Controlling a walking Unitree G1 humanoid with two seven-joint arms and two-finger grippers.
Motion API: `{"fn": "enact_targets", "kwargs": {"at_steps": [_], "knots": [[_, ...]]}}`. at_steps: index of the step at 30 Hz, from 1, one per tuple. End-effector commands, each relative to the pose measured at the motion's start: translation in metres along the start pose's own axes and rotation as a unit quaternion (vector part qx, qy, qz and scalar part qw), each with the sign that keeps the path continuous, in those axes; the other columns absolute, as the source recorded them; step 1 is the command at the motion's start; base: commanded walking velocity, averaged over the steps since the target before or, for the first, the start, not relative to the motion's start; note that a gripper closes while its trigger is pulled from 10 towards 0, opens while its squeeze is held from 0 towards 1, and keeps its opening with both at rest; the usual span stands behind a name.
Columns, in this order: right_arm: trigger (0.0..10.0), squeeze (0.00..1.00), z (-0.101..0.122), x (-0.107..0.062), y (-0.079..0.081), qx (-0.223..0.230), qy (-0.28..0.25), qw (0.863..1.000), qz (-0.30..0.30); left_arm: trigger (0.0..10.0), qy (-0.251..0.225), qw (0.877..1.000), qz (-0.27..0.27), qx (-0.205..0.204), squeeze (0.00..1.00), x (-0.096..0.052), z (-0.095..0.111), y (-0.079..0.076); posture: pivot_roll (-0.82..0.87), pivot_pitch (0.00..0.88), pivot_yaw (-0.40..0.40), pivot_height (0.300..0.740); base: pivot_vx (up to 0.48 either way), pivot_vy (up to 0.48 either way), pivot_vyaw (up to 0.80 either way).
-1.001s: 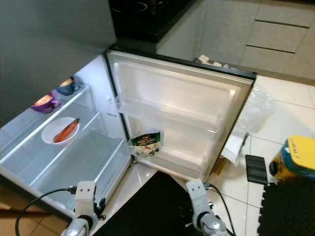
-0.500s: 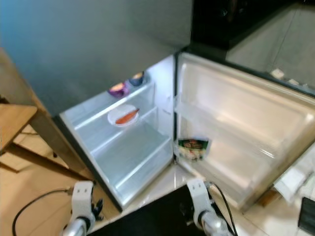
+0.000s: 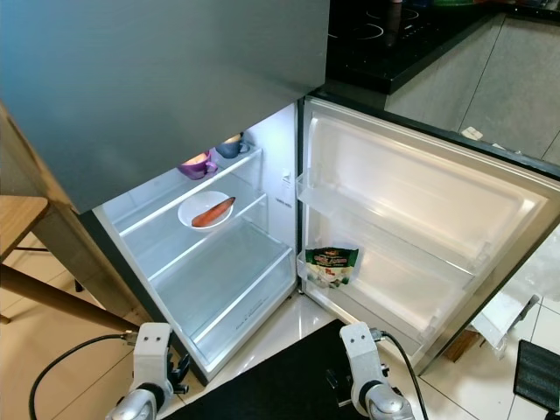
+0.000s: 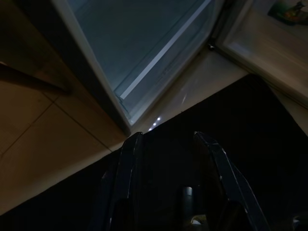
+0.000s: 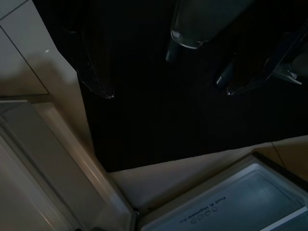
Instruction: Restocking fridge
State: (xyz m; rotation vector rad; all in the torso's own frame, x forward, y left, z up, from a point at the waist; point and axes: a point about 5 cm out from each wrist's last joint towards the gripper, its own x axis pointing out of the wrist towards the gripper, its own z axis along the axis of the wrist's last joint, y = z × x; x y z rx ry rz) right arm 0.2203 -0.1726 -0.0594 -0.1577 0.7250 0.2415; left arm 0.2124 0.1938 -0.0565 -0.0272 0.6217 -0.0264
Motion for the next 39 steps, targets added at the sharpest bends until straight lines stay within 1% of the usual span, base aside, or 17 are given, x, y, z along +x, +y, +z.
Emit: {"fn": "enact_targets", "kwargs": {"at_steps": [1, 11, 14, 17, 23, 32, 33, 39], "knots": [[10.0, 0.00, -0.004, -0.001, 0.001, 0.011, 0.007, 1.000, -0.002, 10.0, 0.010, 1.000, -0.013, 0.000, 0.00, 0.000, -0.004, -0.006, -0.08, 0.054, 0.023, 0.738, 0.000, -0.311, 0.00], [10.0, 0.00, -0.002, 0.000, 0.001, 0.020, 0.002, 1.000, -0.006, 10.0, 0.011, 1.000, -0.020, 0.005, 0.00, 0.001, -0.002, -0.006, -0.07, 0.051, 0.031, 0.738, 0.000, -0.312, 0.00], [10.0, 0.00, -0.003, 0.000, 0.003, 0.023, 0.002, 1.000, -0.005, 10.0, 0.012, 1.000, -0.014, 0.005, 0.00, 0.000, -0.003, -0.003, -0.07, 0.050, 0.033, 0.738, 0.000, -0.304, 0.00], [10.0, 0.00, -0.003, 0.000, 0.006, 0.025, 0.003, 1.000, 0.002, 10.0, 0.010, 1.000, 0.004, 0.009, 0.00, -0.001, -0.002, 0.002, -0.07, 0.050, 0.032, 0.738, 0.000, 0.000, 0.00], [10.0, 0.00, -0.003, 0.000, 0.007, 0.025, 0.002, 1.000, 0.005, 10.0, 0.010, 1.000, 0.005, 0.010, 0.00, -0.001, -0.002, 0.004, -0.06, 0.050, 0.034, 0.738, 0.000, 0.000, 0.00], [10.0, 0.00, -0.007, -0.003, 0.000, 0.030, 0.006, 1.000, 0.002, 10.0, 0.009, 1.000, 0.003, 0.010, 0.00, -0.001, -0.001, 0.004, -0.07, 0.053, 0.036, 0.738, 0.000, 0.000, 0.00], [10.0, 0.00, -0.010, -0.003, 0.001, 0.037, 0.008, 0.999, 0.004, 10.0, 0.009, 1.000, 0.002, 0.011, 0.00, 0.000, -0.001, 0.003, -0.07, 0.054, 0.037, 0.738, 0.000, 0.000, -0.51], [10.0, 0.00, -0.014, -0.004, 0.005, 0.039, 0.013, 0.999, 0.004, 10.0, 0.009, 1.000, -0.001, 0.014, 0.00, 0.000, -0.001, 0.000, -0.07, 0.055, 0.039, 0.738, 0.000, 0.000, -0.75]]}}
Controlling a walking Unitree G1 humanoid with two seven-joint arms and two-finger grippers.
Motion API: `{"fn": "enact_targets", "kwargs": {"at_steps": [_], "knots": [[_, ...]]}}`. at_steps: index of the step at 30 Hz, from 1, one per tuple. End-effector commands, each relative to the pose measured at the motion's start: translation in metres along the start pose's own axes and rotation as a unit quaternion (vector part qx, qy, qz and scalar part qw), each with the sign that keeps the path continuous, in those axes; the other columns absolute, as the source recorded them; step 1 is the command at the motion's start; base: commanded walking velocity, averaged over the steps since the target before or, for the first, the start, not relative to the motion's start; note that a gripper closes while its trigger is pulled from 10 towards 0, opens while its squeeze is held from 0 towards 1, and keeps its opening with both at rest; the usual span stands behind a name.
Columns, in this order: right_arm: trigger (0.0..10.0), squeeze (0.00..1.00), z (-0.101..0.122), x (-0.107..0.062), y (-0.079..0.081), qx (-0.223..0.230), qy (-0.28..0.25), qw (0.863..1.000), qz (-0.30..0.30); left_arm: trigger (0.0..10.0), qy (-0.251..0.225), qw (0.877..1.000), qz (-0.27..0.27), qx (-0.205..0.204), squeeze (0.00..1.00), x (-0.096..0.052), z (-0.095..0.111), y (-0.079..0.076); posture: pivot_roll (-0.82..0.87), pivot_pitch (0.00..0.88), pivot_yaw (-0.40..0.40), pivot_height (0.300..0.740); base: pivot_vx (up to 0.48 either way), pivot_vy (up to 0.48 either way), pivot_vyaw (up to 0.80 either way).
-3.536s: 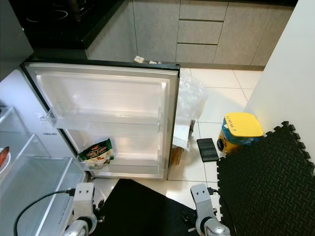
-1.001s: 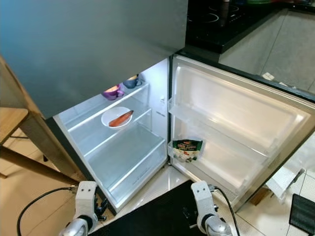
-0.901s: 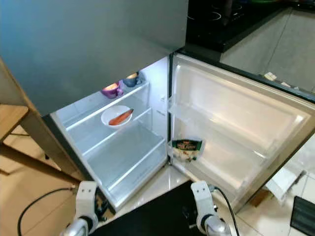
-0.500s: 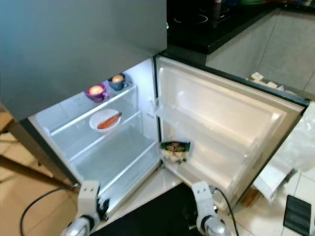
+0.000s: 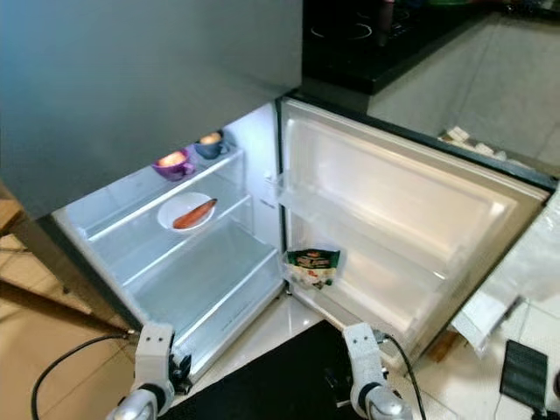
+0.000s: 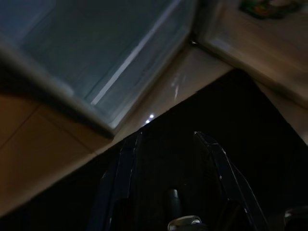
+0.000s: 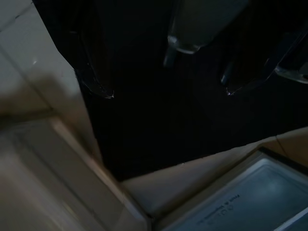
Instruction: Restocking fridge
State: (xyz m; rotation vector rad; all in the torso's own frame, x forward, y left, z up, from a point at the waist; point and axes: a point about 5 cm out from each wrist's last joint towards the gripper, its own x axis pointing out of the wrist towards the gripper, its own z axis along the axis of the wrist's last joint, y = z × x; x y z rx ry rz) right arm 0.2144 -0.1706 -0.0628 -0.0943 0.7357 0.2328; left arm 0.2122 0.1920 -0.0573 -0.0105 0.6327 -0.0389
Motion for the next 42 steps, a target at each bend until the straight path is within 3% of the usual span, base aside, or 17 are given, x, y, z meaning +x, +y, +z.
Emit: {"fn": "enact_targets", "kwargs": {"at_steps": [1, 21, 34, 42], "knots": [[10.0, 0.00, -0.008, -0.002, 0.003, 0.009, 0.012, 1.000, -0.003, 10.0, 0.003, 1.000, 0.001, 0.005, 0.00, 0.000, 0.000, 0.002, -0.07, 0.055, 0.039, 0.738, 0.000, 0.000, -0.80], [10.0, 0.00, 0.003, 0.002, 0.000, 0.015, 0.004, 1.000, -0.010, 10.0, -0.004, 1.000, -0.003, 0.013, 0.00, 0.001, 0.004, 0.003, -0.08, 0.067, 0.048, 0.738, 0.000, 0.000, -0.80], [10.0, 0.00, 0.004, 0.003, 0.002, 0.011, 0.005, 1.000, -0.008, 10.0, -0.005, 1.000, -0.003, 0.007, 0.00, 0.002, 0.005, 0.002, -0.08, 0.064, 0.042, 0.738, 0.000, 0.000, 0.00], [10.0, 0.00, 0.005, 0.004, 0.003, 0.010, 0.004, 1.000, -0.008, 10.0, -0.005, 1.000, -0.002, 0.008, 0.00, 0.002, 0.006, 0.002, -0.07, 0.063, 0.040, 0.738, 0.000, 0.000, -0.80]]}}
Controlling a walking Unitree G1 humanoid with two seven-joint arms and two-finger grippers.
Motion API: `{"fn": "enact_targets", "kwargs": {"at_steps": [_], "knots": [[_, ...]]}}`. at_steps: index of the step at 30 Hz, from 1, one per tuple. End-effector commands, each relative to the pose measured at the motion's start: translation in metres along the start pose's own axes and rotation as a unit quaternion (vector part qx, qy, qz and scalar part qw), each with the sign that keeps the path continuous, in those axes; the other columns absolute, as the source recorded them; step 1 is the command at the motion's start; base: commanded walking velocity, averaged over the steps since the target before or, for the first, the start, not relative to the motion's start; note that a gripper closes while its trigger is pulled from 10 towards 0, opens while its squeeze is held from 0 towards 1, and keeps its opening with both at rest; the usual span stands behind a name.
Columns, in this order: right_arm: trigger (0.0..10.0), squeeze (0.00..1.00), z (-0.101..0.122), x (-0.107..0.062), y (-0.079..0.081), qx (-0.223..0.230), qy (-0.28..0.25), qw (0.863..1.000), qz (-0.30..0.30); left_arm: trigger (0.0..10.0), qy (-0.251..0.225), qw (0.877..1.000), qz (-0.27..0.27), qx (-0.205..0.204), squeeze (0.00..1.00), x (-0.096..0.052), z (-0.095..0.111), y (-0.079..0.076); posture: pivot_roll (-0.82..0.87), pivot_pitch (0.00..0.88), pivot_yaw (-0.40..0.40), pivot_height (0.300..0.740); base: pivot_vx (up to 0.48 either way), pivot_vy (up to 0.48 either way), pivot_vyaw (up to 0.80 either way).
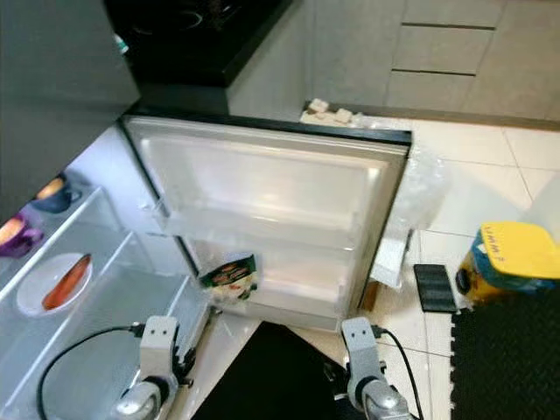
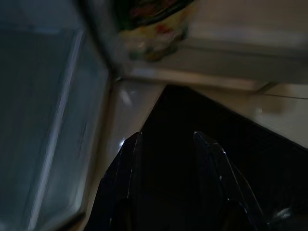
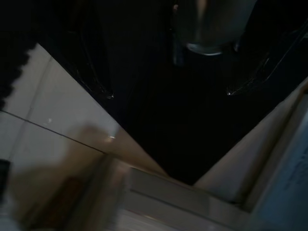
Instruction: Restocking fridge
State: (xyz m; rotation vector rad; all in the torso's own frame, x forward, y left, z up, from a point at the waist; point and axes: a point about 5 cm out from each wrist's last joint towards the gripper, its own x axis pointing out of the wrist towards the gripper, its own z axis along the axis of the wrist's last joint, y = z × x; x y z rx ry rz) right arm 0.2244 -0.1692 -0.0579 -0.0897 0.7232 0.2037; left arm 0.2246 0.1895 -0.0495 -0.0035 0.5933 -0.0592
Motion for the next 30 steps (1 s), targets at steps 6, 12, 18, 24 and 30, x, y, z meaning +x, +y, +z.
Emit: {"fn": "enact_targets", "kwargs": {"at_steps": [6, 12, 18, 24, 30], "knots": [[10.0, 0.00, -0.0034, -0.0003, 0.0046, 0.004, 0.003, 1.000, 0.004, 10.0, 0.014, 1.000, 0.005, 0.003, 0.00, -0.0043, -0.0085, 0.0040, -0.07, 0.063, 0.040, 0.738, 0.000, 0.000, -0.53], [10.0, 0.00, -0.0042, -0.0006, 0.0042, 0.006, 0.004, 1.000, 0.001, 10.0, 0.010, 1.000, -0.003, 0.007, 0.00, -0.0045, -0.0088, 0.0013, -0.08, 0.065, 0.043, 0.738, 0.000, 0.000, 0.00], [10.0, 0.00, -0.0046, -0.0010, 0.0026, 0.007, 0.004, 1.000, -0.002, 10.0, 0.011, 1.000, -0.007, 0.012, 0.00, -0.0045, -0.0093, -0.0006, -0.08, 0.064, 0.044, 0.738, 0.000, -0.191, 0.00], [10.0, 0.00, -0.0048, -0.0012, 0.0019, 0.008, 0.003, 1.000, -0.003, 10.0, 0.015, 1.000, -0.007, 0.013, 0.00, -0.0048, -0.0108, -0.0007, -0.08, 0.065, 0.045, 0.738, 0.000, -0.480, 0.00], [10.0, 0.00, -0.0049, -0.0015, 0.0007, 0.007, 0.003, 1.000, -0.005, 10.0, 0.014, 1.000, 0.016, -0.002, 0.00, -0.0058, -0.0119, 0.0041, -0.08, 0.066, 0.046, 0.738, 0.000, -0.240, 0.00]]}}
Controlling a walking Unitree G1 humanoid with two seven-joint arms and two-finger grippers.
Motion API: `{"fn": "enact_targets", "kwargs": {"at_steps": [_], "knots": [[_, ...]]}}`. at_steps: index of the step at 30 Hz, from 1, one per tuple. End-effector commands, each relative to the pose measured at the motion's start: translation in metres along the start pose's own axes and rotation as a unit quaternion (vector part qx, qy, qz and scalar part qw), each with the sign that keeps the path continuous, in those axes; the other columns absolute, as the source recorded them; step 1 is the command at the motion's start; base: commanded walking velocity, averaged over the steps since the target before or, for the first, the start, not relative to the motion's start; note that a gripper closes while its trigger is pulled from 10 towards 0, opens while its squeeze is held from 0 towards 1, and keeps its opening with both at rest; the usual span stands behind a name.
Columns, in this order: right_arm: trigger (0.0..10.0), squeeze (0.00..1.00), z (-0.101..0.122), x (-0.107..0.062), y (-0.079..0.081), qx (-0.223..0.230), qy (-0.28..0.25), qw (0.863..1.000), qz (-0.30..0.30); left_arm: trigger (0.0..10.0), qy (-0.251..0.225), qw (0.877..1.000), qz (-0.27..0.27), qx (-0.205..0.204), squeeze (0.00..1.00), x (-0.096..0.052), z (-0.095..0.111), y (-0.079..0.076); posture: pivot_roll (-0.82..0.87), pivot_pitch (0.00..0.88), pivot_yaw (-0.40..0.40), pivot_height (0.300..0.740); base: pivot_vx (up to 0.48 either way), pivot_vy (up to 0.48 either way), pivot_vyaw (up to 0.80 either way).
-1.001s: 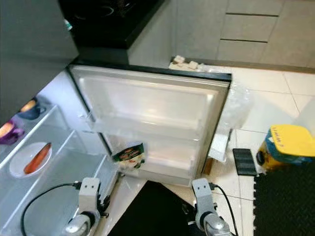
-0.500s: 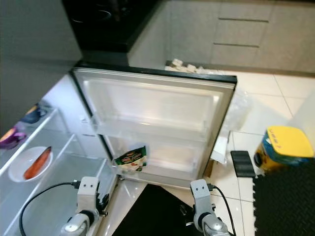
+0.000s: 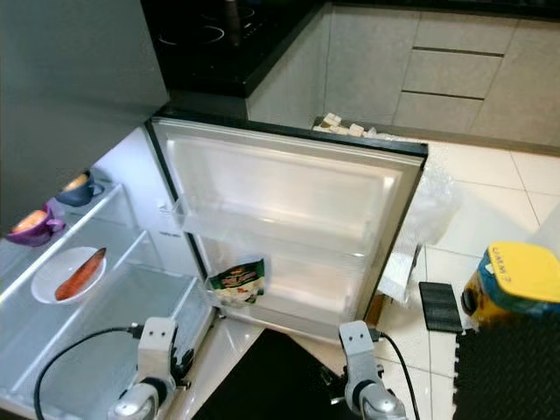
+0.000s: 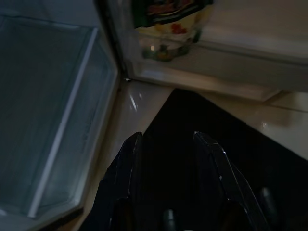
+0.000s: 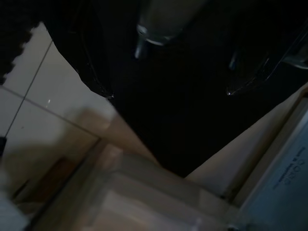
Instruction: Restocking fridge
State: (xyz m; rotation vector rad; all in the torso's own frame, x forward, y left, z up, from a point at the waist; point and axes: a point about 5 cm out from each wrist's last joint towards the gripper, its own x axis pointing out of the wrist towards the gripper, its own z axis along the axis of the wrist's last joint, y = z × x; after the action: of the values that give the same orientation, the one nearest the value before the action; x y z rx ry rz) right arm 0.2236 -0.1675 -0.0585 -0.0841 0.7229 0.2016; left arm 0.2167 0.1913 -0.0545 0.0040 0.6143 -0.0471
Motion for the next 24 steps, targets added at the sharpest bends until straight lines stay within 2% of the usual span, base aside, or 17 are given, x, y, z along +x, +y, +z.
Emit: {"fn": "enact_targets", "kwargs": {"at_steps": [1, 8, 17, 20, 21, 22, 23, 24], "knots": [[10.0, 0.00, -0.004, -0.002, -0.001, 0.004, 0.003, 1.000, -0.005, 10.0, 0.001, 1.000, 0.015, -0.008, 0.00, -0.002, -0.003, 0.004, -0.08, 0.067, 0.046, 0.738, 0.000, 0.000, 0.00], [10.0, 0.00, -0.002, -0.002, -0.002, -0.004, -0.002, 1.000, 0.000, 10.0, -0.013, 1.000, 0.021, -0.007, 0.00, -0.002, 0.002, 0.010, -0.08, 0.064, 0.041, 0.738, 0.000, 0.000, 0.00], [10.0, 0.00, 0.021, 0.002, -0.015, -0.047, -0.030, 0.998, 0.003, 10.0, -0.057, 0.998, 0.038, -0.009, 0.00, -0.005, 0.010, 0.019, -0.06, 0.056, -0.003, 0.738, 0.000, 0.000, 0.00], [10.0, 0.00, 0.033, 0.001, -0.033, -0.054, -0.037, 0.997, -0.033, 10.0, -0.091, 0.995, 0.008, 0.031, 0.00, -0.008, 0.017, 0.019, -0.05, 0.057, -0.013, 0.738, 0.000, 0.000, 0.00], [10.0, 0.00, 0.033, 0.001, -0.033, -0.054, -0.037, 0.997, -0.033, 10.0, -0.091, 0.995, 0.008, 0.031, 0.00, -0.008, 0.017, 0.019, -0.05, 0.057, -0.013, 0.738, 0.000, 0.000, 0.00], [10.0, 0.00, 0.042, 0.000, -0.043, -0.052, -0.050, 0.996, -0.057, 10.0, -0.104, 0.993, -0.016, 0.056, 0.00, -0.010, 0.020, 0.019, -0.05, 0.057, -0.014, 0.738, 0.000, 0.000, 0.00], [10.0, 0.00, 0.042, 0.000, -0.043, -0.052, -0.050, 0.996, -0.057, 10.0, -0.104, 0.993, -0.016, 0.056, 0.00, -0.010, 0.020, 0.019, -0.05, 0.057, -0.014, 0.738, 0.000, 0.000, 0.00], [10.0, 0.00, 0.052, -0.001, -0.053, -0.049, -0.068, 0.993, -0.081, 10.0, -0.125, 0.987, -0.043, 0.092, 0.00, -0.014, 0.024, 0.019, -0.05, 0.057, -0.016, 0.738, 0.000, 0.000, 0.00]]}}
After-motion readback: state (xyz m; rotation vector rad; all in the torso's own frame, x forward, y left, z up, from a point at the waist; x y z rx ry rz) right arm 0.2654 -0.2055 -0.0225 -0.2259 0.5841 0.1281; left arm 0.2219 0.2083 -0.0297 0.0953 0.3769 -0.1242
